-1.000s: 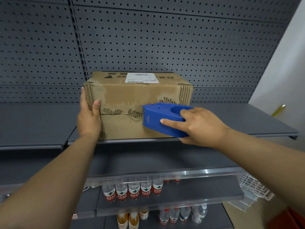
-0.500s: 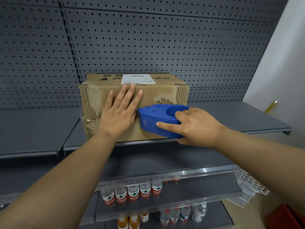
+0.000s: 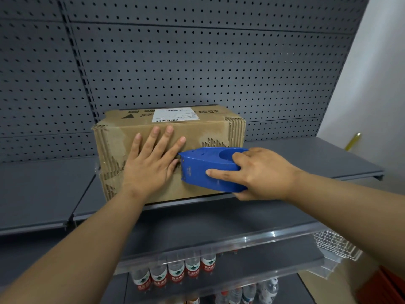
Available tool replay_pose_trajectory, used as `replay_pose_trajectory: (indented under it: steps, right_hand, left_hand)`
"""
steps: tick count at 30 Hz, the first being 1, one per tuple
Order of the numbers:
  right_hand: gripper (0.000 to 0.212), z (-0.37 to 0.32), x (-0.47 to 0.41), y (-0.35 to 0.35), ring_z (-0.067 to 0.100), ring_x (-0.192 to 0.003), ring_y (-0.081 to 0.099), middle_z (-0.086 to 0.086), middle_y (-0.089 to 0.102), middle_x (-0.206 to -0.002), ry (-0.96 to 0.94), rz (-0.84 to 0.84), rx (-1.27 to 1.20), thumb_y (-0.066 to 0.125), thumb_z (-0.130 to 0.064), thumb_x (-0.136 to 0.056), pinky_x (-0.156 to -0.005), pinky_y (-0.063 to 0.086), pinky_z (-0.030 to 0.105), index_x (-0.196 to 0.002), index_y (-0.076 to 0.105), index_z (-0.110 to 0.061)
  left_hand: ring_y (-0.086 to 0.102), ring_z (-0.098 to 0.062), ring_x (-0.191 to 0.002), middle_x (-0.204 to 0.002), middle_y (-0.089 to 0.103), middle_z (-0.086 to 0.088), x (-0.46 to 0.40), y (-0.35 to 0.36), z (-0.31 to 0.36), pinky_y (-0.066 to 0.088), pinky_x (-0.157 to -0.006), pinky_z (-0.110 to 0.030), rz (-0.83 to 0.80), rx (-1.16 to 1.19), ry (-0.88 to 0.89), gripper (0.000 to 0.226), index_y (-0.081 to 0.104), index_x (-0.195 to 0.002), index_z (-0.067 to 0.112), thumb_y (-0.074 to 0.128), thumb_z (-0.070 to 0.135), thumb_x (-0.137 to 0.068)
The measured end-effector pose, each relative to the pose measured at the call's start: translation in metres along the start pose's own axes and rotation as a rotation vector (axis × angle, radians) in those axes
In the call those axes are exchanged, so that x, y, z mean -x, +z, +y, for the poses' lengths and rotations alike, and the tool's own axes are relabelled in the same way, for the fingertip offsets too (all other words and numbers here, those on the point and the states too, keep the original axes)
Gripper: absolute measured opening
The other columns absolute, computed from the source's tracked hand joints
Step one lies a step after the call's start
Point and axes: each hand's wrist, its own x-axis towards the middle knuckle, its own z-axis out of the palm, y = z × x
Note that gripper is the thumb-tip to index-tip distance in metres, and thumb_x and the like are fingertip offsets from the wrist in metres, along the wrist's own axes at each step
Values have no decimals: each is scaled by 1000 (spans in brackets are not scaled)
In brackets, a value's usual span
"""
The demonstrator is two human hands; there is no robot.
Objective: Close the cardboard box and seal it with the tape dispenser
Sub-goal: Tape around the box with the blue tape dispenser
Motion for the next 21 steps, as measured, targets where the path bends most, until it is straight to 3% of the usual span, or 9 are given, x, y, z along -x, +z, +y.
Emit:
replay_pose_trajectory:
  steps: [11,21]
  right_hand:
    - [70,18,10,2,23,-46,49,7,50,-62,-75,51,-73,81,-34,-53,-52,45,26,-121,63,-28]
    - [80,32,16,4,23,-48,50,6,49,-65,-128,71,-105,80,-37,-57,-51,47,28,-127,41,-32]
  left_hand:
    - [-2,-22,-145,-158,0,0,1,2,0,-1,-115,-44,-18,-5,8,52,22,-148,30,27,42,-97]
    - [-3,-22,-145,-158,-2,0,-2,0,-2,-2,-115,-44,-65,-3,13,53,18,-148,30,23,42,-97]
